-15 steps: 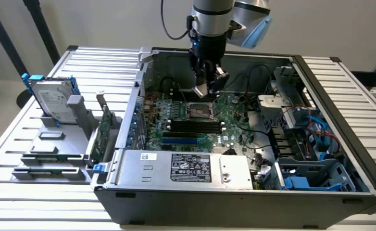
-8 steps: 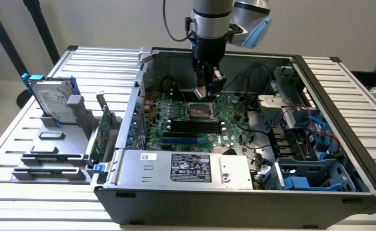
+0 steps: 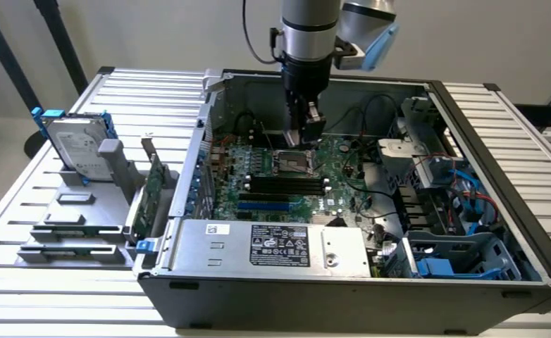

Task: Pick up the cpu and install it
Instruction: 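Place the cpu into insertion slot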

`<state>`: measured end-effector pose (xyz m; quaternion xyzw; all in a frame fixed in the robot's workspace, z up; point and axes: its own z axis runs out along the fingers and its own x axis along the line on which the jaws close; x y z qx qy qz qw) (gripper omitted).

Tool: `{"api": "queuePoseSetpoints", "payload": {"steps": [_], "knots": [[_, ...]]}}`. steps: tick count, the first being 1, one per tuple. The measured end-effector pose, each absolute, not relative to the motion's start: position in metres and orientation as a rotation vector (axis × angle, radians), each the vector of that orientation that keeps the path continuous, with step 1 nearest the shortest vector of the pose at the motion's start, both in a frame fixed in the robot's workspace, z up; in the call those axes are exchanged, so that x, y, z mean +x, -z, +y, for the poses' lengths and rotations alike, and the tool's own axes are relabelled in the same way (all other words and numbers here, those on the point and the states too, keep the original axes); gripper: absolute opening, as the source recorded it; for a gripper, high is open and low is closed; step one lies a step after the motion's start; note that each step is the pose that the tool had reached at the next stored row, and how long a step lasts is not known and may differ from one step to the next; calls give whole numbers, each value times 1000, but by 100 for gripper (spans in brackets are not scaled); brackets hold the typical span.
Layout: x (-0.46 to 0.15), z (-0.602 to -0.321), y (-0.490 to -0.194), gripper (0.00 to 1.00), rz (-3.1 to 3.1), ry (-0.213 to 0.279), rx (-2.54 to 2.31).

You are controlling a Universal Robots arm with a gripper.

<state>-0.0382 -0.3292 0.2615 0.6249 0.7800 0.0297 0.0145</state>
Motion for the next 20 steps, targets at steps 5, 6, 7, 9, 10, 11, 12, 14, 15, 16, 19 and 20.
{"api": "queuePoseSetpoints", "payload": {"steps": [5, 6, 7, 9, 10, 11, 12, 14, 15, 16, 19, 20], "knots": [[-38, -329, -257, 55, 2336, -91, 2051], [-38, -329, -256, 55, 2317, -90, 2072], [-38, -329, -255, 55, 2296, -89, 2094], [-38, -329, -254, 55, 2257, -88, 2134], [-38, -329, -253, 55, 2238, -88, 2154], [-38, -329, -252, 55, 2219, -88, 2173], [-38, -329, -251, 55, 2204, -87, 2188], [-40, -329, -251, 55, 2191, -86, 2200], [-43, -329, -250, 55, 2189, -87, 2201], [-45, -329, -250, 55, 2189, -88, 2201], [-47, -329, -248, 55, 2189, -89, 2201], [-47, -329, -248, 55, 2189, -89, 2200]]}}
